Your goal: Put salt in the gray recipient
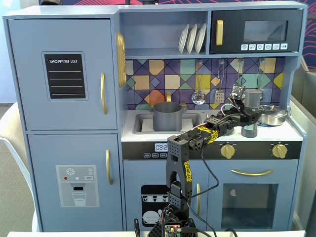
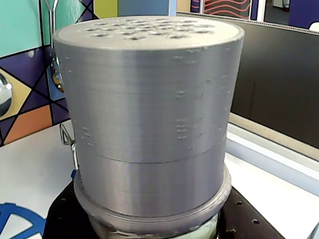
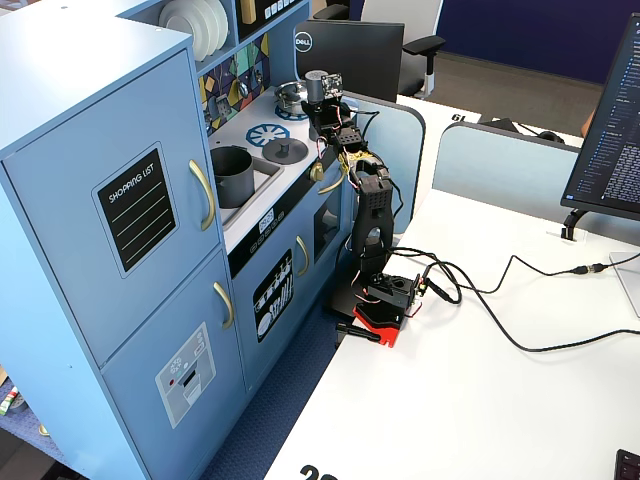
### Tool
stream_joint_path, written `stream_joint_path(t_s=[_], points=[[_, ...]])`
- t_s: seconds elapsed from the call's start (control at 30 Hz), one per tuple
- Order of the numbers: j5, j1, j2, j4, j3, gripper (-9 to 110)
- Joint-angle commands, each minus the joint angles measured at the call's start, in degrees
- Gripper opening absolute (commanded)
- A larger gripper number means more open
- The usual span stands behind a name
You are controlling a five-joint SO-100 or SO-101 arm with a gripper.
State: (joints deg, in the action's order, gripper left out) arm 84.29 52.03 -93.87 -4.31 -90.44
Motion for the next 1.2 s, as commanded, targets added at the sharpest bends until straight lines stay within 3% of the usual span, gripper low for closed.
stream_joint_path(t_s=[0.0,0.4,0.63,0.73,0.97,1.07,1.17], points=[[-0.79,-0.97,0.79,0.62,7.21,0],[1.32,-1.85,1.23,-0.53,8.17,0],[-0.70,-1.32,-0.88,-0.79,6.86,46],[0.18,-0.70,-2.20,-0.70,5.80,59],[2.81,1.58,-12.74,-7.03,-0.79,60],[5.98,3.43,-24.87,-17.31,-8.70,54],[10.02,4.22,-39.90,-35.77,-15.64,44]])
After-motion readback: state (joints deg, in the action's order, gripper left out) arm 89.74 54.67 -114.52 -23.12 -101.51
